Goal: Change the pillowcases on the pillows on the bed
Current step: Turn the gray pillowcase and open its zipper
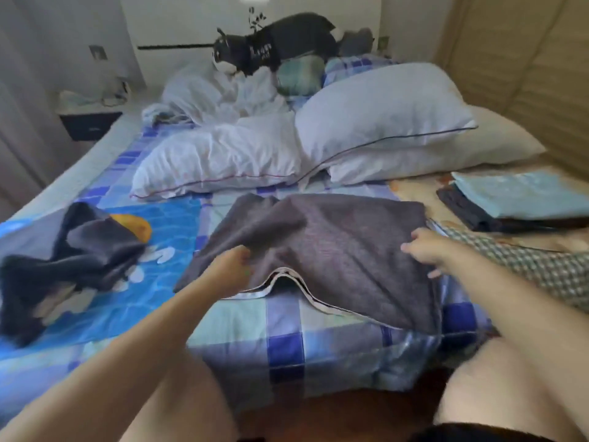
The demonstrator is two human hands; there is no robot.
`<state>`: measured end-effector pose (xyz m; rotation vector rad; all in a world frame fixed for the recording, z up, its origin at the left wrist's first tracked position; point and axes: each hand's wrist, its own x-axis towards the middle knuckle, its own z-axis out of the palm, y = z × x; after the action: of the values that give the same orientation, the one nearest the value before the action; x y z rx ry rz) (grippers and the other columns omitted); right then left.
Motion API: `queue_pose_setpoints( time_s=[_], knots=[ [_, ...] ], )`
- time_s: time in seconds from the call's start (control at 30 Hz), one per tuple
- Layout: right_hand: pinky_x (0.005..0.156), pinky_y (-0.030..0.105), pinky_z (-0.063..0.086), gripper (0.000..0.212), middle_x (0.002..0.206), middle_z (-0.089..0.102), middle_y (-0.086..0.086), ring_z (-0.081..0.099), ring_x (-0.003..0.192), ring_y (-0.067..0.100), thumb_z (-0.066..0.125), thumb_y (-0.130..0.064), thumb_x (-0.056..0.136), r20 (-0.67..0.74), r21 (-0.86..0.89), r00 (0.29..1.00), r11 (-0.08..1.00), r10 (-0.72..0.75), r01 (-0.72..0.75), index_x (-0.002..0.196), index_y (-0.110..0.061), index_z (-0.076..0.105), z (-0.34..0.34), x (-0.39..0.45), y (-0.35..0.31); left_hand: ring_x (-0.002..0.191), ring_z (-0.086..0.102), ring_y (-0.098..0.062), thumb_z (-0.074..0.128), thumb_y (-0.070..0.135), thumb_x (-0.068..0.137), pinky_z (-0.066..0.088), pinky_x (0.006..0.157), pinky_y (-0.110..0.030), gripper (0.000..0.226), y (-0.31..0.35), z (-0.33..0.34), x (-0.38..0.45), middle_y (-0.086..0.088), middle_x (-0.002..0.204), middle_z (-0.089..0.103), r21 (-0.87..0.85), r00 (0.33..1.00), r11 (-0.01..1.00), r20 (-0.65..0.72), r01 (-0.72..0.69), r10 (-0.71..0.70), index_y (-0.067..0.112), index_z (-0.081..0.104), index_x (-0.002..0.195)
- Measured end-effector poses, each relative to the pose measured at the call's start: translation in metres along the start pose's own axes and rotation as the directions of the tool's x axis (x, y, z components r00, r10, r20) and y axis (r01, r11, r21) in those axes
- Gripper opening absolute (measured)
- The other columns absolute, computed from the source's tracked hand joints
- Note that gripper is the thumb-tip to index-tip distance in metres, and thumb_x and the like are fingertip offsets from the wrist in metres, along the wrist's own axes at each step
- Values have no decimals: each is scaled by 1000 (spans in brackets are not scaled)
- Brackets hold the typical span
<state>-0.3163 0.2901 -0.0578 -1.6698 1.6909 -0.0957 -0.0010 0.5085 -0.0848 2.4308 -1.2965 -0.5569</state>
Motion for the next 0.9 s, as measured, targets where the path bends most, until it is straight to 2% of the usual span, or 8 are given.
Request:
queue_pose_setpoints(
  time_s=[0.13, 0.3, 0.43, 0.53, 0.6, 0.73, 0.8, 0.9],
  knots=[
    [110, 50, 35, 72, 156, 25, 23, 31, 141, 43, 55, -37, 97, -263, -100, 965, 995, 2, -30, 154, -9, 21, 70, -25, 39, 128, 37, -47, 53, 16, 89, 34, 108, -51, 52, -81, 4, 14, -27, 141, 38, 167, 934, 929, -205, 329, -294, 18, 42, 140],
    [108, 56, 34, 69, 155, 26, 21, 29, 138, 44, 57, -35, 96, -445, 188, 868, 971, 218, -148, 151, -8, 26, 89, -44, 60, 134, 40, -47, 51, 21, 97, 35, 109, -51, 57, -125, 10, 28, -32, 143, 44, -22, 848, 867, -199, 498, -492, 7, 32, 149],
    [91, 46, 50, 46, 127, 60, 22, 57, 112, 43, 55, -31, 97, -307, 179, 935, 976, 176, -125, 132, -1, 50, 82, -39, 76, 113, 57, -47, 57, 18, 91, 47, 88, -46, 43, -122, 10, 30, -30, 121, 60, -276, 812, 815, -161, 509, -561, -8, 50, 125],
    [90, 46, 52, 39, 123, 63, 15, 60, 106, 39, 51, -34, 99, -380, 113, 924, 989, -46, 96, 126, -7, 57, 65, -42, 54, 84, 60, -45, 56, 15, 76, 47, 70, -44, 37, -111, 7, 25, -30, 93, 60, -534, 808, 733, -147, 421, -570, -7, 57, 105],
    [91, 40, 48, 38, 129, 60, 13, 57, 114, 37, 50, -31, 102, -489, 224, 859, 930, -153, 293, 130, -6, 56, 40, -41, 23, 71, 59, -37, 52, 9, 86, 50, 62, -40, 38, -99, 1, 20, -28, 99, 58, -757, 794, 609, -211, 235, -570, 1, 53, 122],
    [86, 24, 39, 30, 116, 61, 17, 56, 108, 29, 50, -16, 101, -709, 379, 678, 707, -193, 597, 122, 4, 58, -17, -38, -32, 85, 60, -34, 42, -5, 90, 57, 57, -37, 40, -100, -9, 11, -16, 116, 53, -945, 657, 325, -236, 15, -716, 13, 55, 123],
    [86, 31, 41, 27, 115, 60, 19, 56, 113, 33, 51, -14, 100, -585, 271, 778, 849, -229, 453, 118, 6, 58, -21, -3, -26, 87, 62, -40, 43, -5, 87, 62, 63, -48, 32, -114, -6, 11, -18, 109, 62, -888, 684, 426, -202, 174, -701, 14, 64, 102],
    [95, 43, 45, 46, 135, 54, 21, 51, 124, 40, 59, -22, 84, -347, -56, 937, 998, -47, 29, 126, -4, 56, -4, 40, 21, 65, 61, -33, 53, -2, 92, 59, 68, -43, 24, -113, 4, 8, -15, 76, 66, -534, 877, 784, -151, 315, -456, 11, 72, 90]
  ],
)
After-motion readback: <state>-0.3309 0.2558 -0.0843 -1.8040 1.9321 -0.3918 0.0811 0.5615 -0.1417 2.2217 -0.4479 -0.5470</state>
